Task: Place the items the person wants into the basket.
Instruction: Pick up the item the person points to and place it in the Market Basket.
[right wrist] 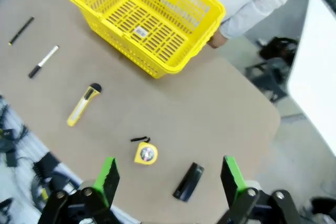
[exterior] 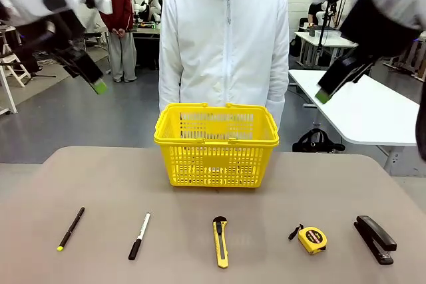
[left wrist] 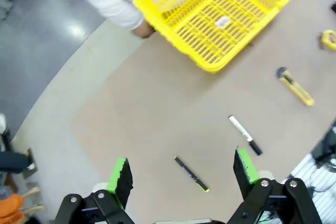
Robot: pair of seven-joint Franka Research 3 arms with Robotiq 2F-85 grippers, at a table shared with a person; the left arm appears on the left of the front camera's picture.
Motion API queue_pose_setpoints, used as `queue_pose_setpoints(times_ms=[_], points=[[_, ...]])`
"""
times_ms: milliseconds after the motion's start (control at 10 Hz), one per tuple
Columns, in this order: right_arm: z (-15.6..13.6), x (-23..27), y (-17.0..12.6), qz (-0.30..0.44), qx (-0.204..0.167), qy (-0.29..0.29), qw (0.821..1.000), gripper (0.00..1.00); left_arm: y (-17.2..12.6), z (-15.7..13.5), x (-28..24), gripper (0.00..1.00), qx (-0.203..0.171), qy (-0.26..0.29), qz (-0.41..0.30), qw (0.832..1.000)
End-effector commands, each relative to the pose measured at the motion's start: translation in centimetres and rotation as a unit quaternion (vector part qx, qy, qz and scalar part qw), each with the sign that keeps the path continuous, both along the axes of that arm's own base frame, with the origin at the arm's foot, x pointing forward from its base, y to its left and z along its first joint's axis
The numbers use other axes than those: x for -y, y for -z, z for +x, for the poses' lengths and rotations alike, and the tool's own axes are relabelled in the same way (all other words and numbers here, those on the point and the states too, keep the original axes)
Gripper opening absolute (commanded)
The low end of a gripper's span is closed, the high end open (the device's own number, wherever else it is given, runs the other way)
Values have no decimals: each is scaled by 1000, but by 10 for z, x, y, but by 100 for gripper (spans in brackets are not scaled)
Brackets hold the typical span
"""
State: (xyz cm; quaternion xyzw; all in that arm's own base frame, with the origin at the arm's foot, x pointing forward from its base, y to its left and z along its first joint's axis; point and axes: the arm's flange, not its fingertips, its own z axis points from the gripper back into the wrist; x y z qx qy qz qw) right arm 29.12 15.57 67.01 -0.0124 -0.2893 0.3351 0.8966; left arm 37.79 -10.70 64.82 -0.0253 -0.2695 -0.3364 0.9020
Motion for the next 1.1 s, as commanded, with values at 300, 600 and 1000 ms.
queue_pose_setpoints(times_ms=[300, 600, 1000], points=[[-30, 228, 8, 314, -33, -44, 948, 100, -18, 3, -183, 100, -35, 40, -196, 979], [-59, 298, 26, 369, 1, -73, 926, 100, -24, -28, -241, 100, -30, 47, -251, 966], [-78, 319, 22, 366, 14, -51, 929, 100, -24, -55, -278, 100, -26, 22, -267, 963]])
